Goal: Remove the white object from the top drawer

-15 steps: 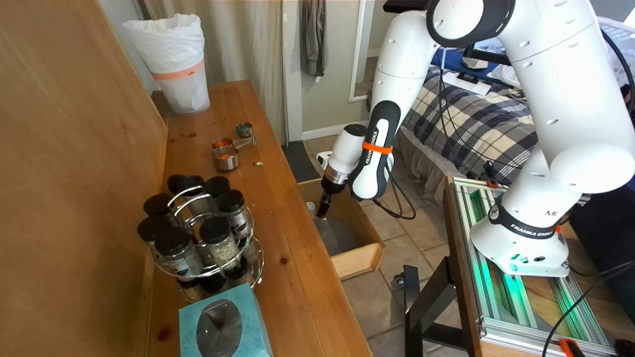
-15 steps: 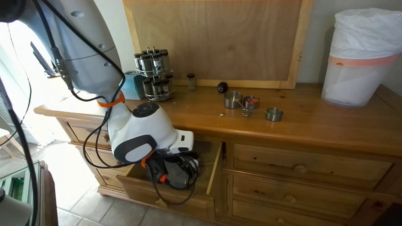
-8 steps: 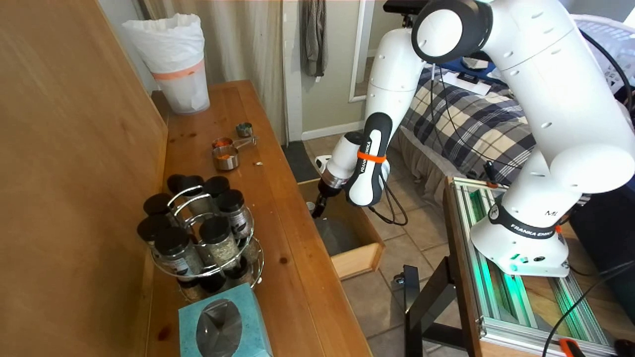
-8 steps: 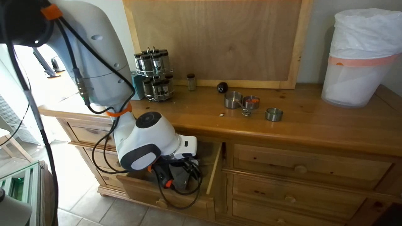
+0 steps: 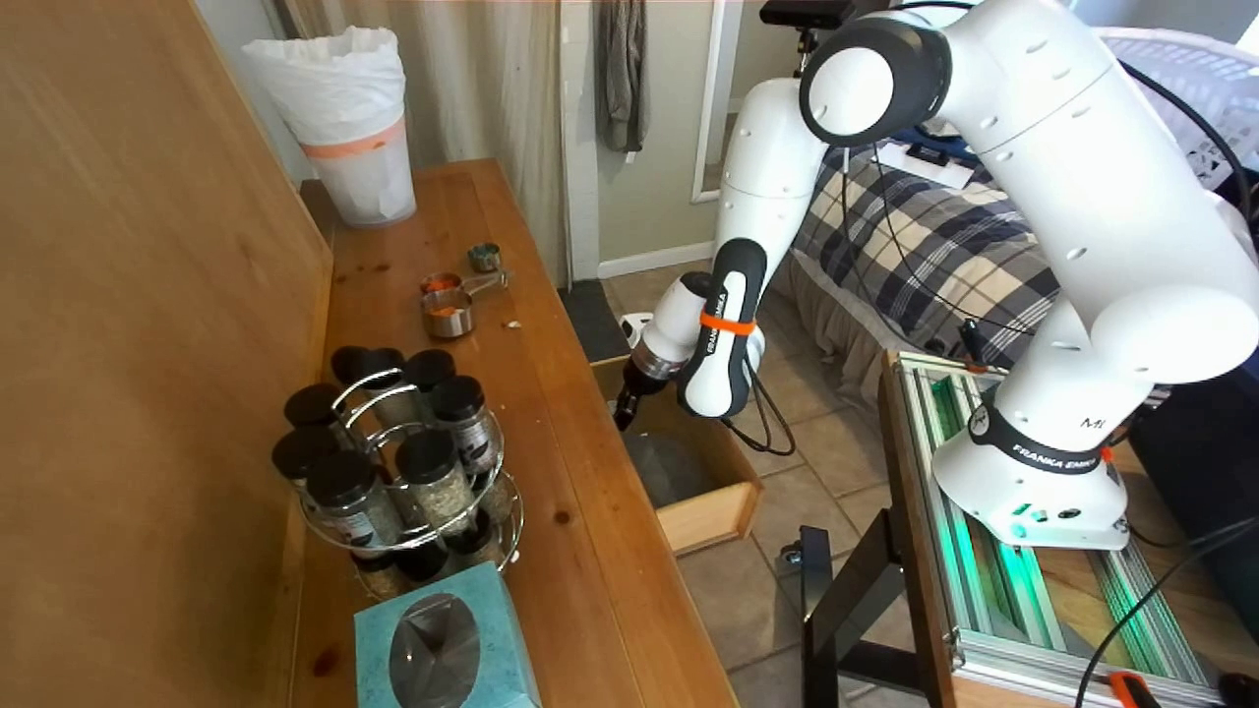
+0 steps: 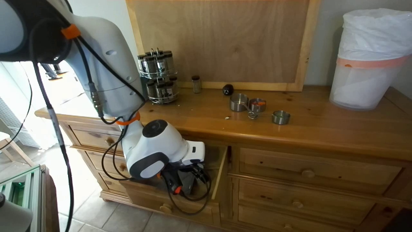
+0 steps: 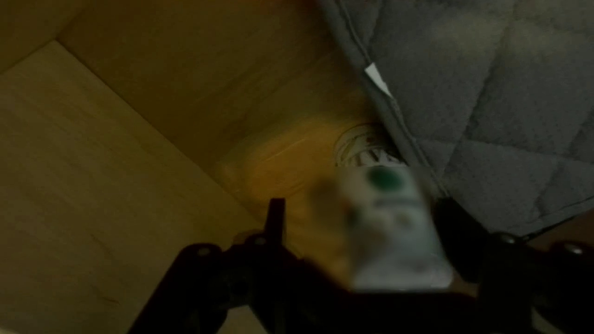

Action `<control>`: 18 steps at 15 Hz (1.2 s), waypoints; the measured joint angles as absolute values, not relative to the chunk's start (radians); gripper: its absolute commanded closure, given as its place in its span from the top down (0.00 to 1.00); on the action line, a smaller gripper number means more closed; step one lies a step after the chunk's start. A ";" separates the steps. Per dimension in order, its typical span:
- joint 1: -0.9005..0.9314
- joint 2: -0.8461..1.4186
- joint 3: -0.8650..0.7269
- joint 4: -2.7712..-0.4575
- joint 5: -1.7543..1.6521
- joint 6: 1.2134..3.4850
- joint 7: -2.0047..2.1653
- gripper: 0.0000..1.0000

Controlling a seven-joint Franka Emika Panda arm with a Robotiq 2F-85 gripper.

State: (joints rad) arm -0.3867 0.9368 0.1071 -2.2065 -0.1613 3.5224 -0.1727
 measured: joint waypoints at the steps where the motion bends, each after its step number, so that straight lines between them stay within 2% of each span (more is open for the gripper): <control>1: -0.387 0.941 0.108 -2.202 -0.163 3.525 -0.169 0.44; 4: -0.386 0.948 0.112 -2.192 -0.166 3.525 -0.160 0.22; 5: -0.386 0.950 0.113 -2.189 -0.168 3.526 -0.159 0.20; 13: -0.384 0.920 0.113 -2.201 -0.184 3.535 -0.156 0.20; 18: -0.433 0.828 0.116 -2.305 -0.290 3.587 -0.151 0.20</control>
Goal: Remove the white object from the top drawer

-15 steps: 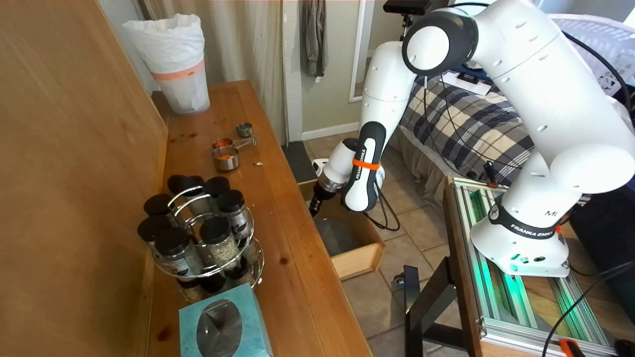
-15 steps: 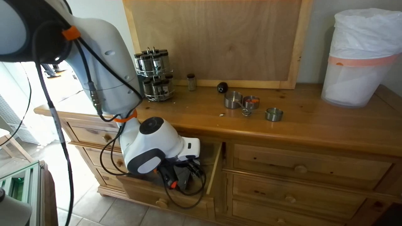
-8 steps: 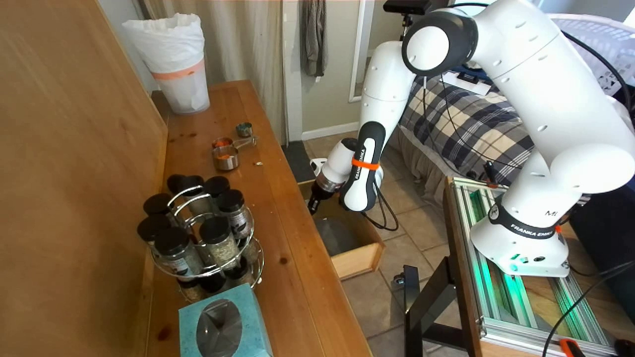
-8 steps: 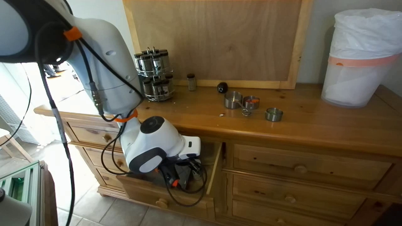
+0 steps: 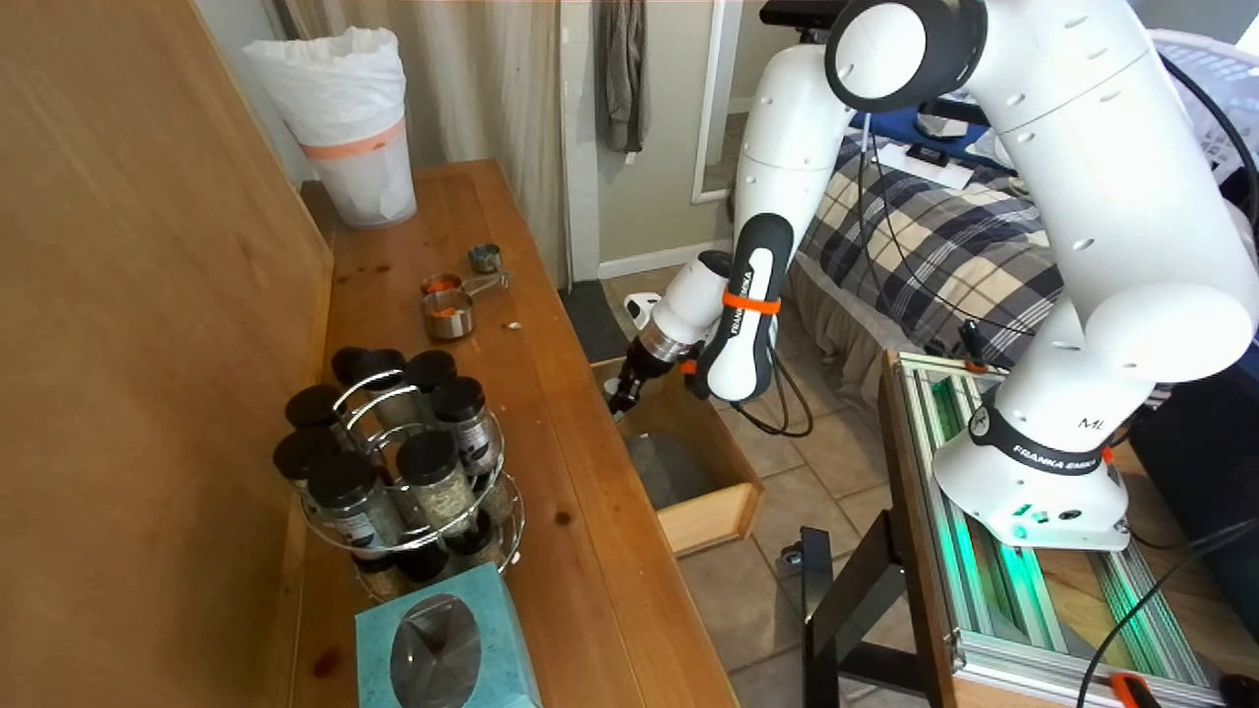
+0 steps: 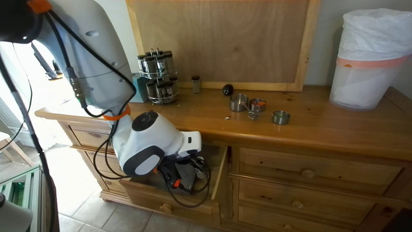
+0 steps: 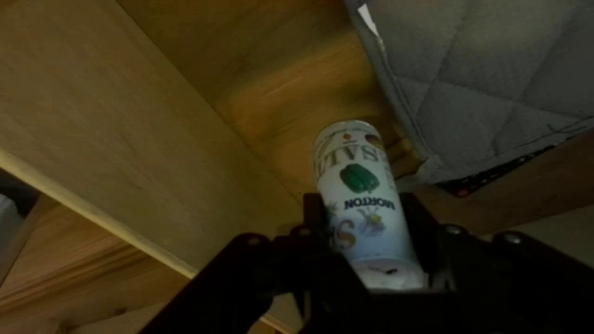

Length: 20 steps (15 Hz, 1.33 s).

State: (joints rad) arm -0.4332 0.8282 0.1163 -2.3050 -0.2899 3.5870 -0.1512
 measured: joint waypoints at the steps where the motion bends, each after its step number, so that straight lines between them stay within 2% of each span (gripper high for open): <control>1: -0.459 0.810 0.123 -2.334 -0.328 3.599 -0.146 0.20; 6: -0.577 0.691 0.135 -2.461 -0.485 3.620 -0.127 0.20; 10: -0.696 0.534 0.217 -2.515 -0.622 3.482 -0.079 0.20; 15: -0.961 0.350 0.574 -2.501 -0.659 3.168 0.011 0.20; 20: -1.176 0.336 0.947 -2.334 -0.440 2.867 -0.045 0.20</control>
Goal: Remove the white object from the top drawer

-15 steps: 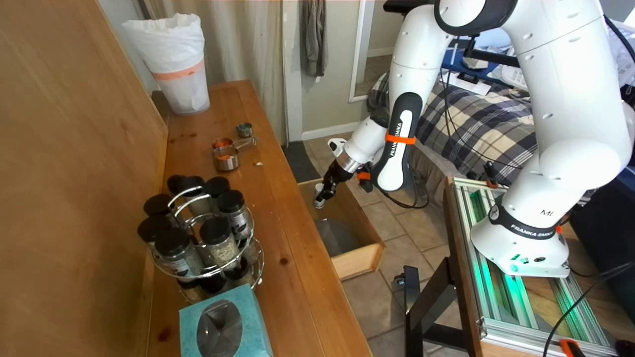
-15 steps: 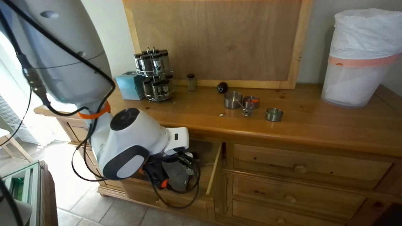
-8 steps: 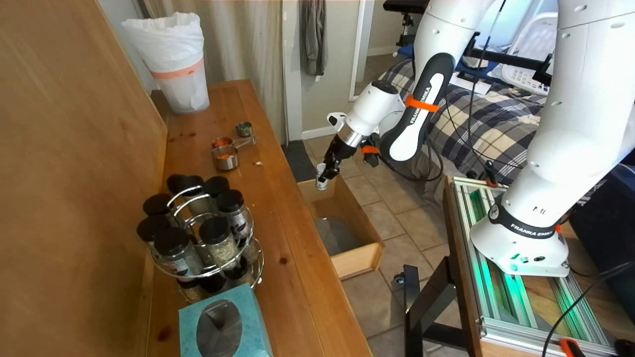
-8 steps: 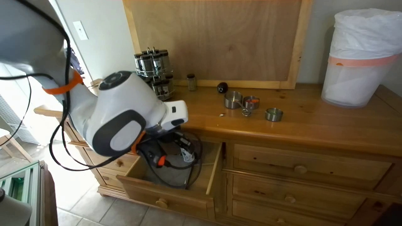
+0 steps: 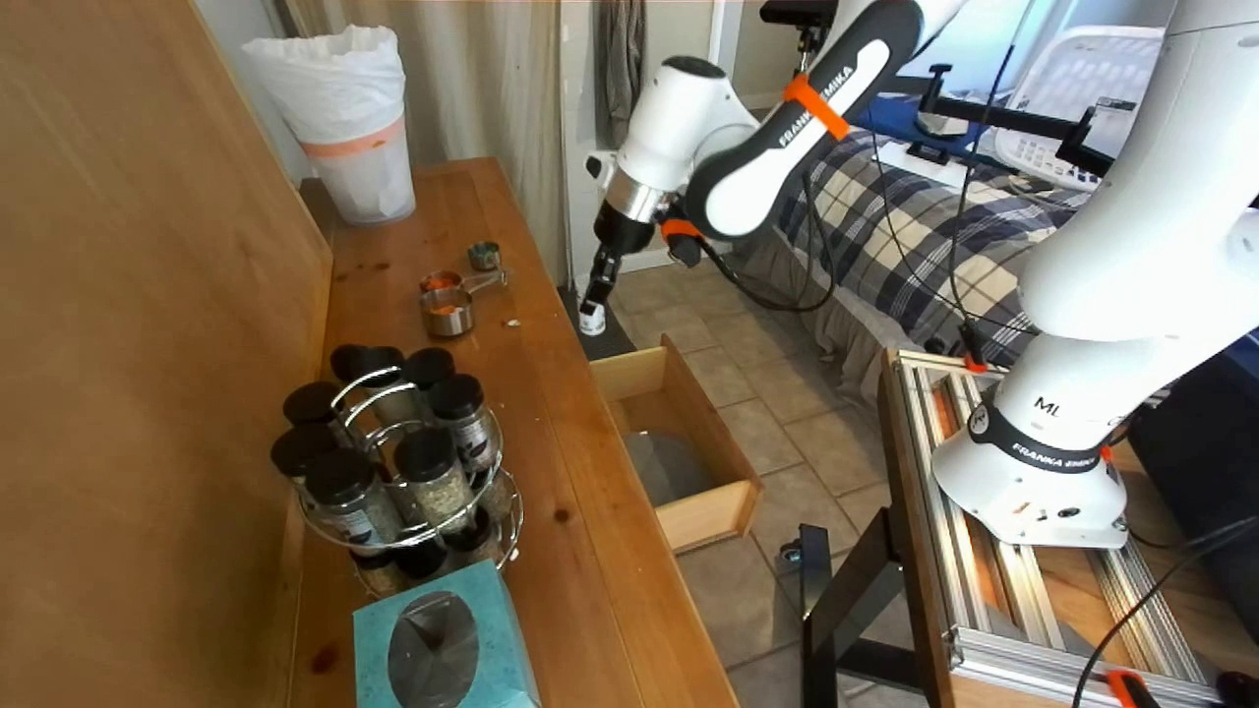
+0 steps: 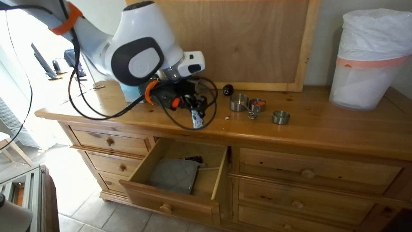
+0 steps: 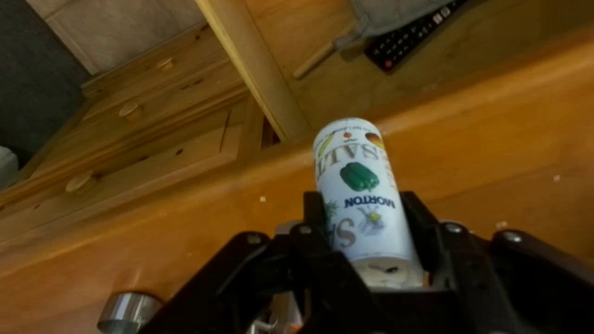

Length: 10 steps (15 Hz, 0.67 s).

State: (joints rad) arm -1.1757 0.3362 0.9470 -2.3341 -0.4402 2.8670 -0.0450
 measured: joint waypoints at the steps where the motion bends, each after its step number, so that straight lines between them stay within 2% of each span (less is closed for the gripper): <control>1: -1.196 0.336 0.991 -2.280 -0.405 2.800 -0.056 0.45; 4: -1.214 0.337 1.048 -2.141 -0.352 2.656 -0.069 0.45; 10: -1.214 0.355 1.050 -2.129 -0.350 2.644 -0.072 0.45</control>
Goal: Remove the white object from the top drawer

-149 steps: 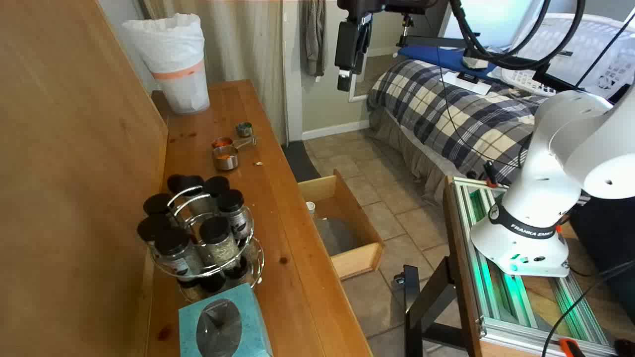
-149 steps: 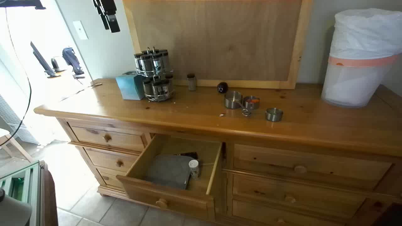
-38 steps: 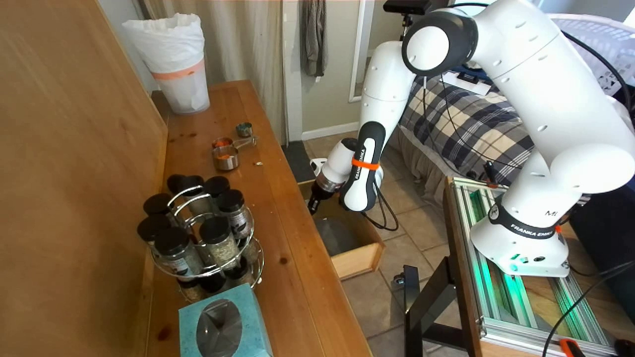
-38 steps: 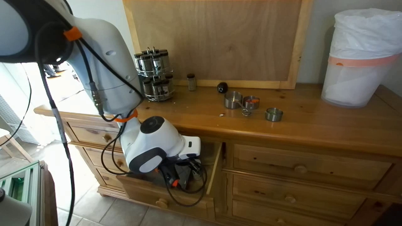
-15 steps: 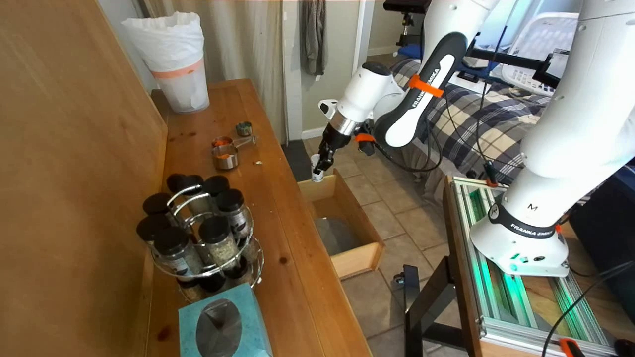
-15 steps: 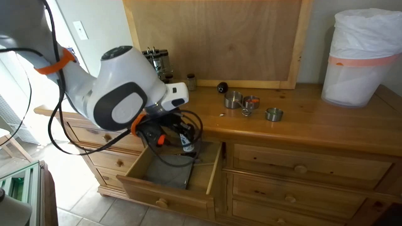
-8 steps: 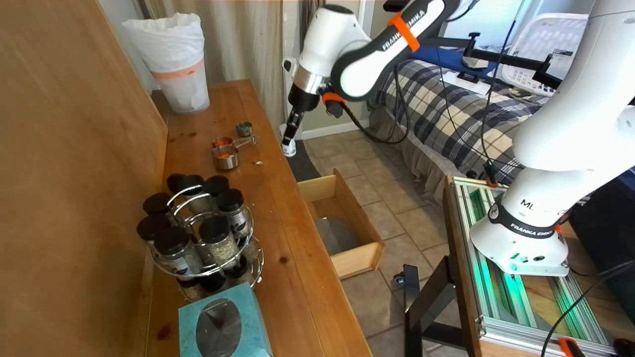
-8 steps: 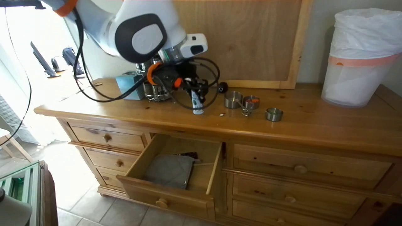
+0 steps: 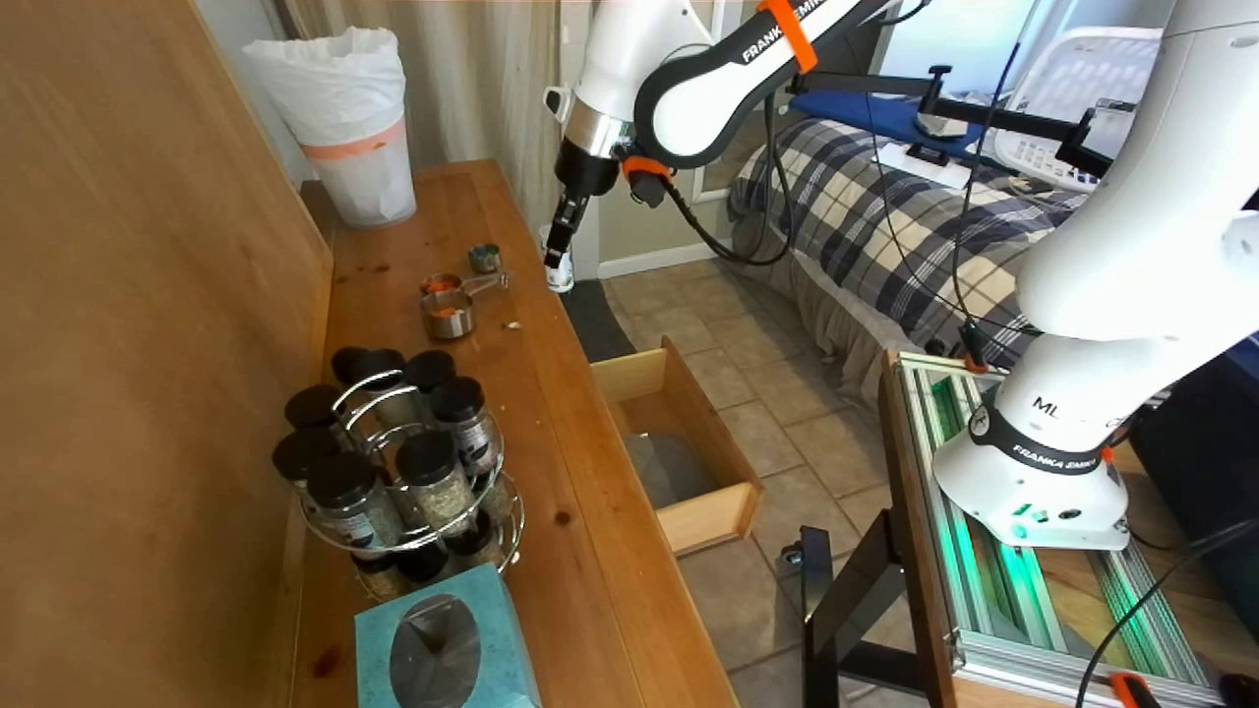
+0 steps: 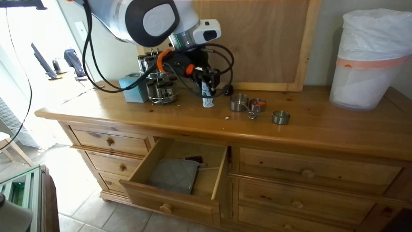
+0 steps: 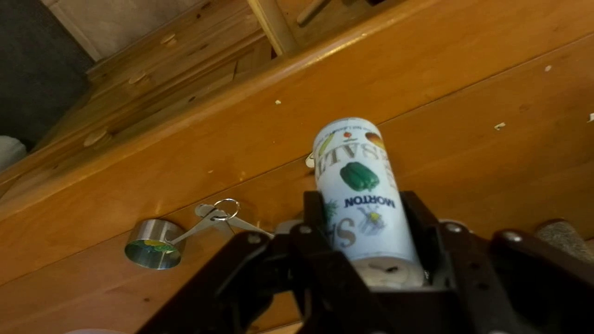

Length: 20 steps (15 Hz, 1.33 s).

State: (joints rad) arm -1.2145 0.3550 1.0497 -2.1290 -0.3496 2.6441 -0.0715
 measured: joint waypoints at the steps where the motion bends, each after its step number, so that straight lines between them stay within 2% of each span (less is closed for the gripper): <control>1: -1.215 0.356 1.050 -2.129 -0.350 2.644 -0.072 0.45; 2: -1.215 0.356 1.050 -2.129 -0.350 2.644 -0.072 0.45; 3: -1.215 0.356 1.050 -2.129 -0.350 2.644 -0.072 0.20; 5: -1.192 0.350 1.025 -2.129 -0.315 2.650 -0.091 0.20; 7: -1.092 0.335 0.929 -2.118 -0.236 2.659 -0.172 0.20; 16: -0.430 0.416 0.459 -1.873 -0.106 2.559 -0.418 0.20; 20: -0.237 0.483 0.300 -1.770 -0.104 2.551 -0.451 0.20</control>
State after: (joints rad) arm -0.2374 0.4829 0.2998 -1.7702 -0.1040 2.5514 -0.4506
